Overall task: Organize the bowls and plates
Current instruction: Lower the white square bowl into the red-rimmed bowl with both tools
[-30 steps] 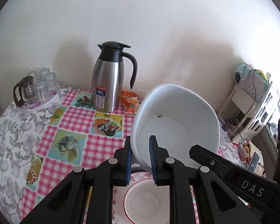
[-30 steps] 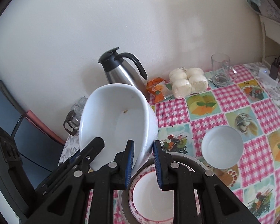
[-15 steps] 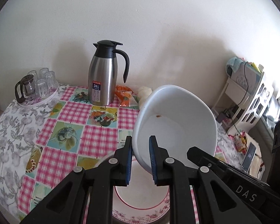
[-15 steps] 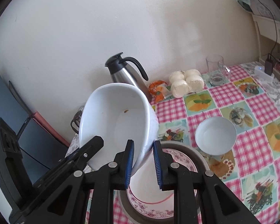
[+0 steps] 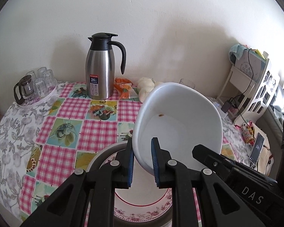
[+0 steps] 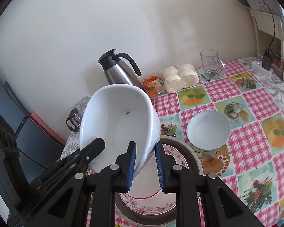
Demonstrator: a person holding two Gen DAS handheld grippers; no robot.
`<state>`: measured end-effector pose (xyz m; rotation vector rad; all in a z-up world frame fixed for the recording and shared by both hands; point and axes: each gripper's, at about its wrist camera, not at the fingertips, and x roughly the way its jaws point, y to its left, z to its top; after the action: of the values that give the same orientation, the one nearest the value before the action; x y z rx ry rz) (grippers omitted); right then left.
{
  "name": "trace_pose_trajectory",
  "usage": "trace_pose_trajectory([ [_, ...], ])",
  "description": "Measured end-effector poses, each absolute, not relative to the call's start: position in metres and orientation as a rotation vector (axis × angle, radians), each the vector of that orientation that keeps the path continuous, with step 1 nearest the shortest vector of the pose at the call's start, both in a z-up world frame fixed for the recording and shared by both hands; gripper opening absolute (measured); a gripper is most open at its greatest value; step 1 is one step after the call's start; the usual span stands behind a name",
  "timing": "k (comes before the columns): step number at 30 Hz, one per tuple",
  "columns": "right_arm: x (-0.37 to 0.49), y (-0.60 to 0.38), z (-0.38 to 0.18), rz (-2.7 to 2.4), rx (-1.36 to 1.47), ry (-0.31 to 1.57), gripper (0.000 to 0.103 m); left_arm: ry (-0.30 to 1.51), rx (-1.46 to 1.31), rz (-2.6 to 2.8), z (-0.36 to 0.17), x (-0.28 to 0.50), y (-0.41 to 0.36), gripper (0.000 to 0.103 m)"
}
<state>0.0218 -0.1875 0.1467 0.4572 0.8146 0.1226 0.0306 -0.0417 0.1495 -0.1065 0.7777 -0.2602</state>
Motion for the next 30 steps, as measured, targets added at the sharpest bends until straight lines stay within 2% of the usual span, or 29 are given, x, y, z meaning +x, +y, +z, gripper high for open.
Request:
trace_pose_trajectory([
  [30, 0.037, -0.181, 0.103, 0.103, 0.423, 1.021, 0.023, 1.007, -0.105, -0.203, 0.102, 0.044, -0.039, 0.019],
])
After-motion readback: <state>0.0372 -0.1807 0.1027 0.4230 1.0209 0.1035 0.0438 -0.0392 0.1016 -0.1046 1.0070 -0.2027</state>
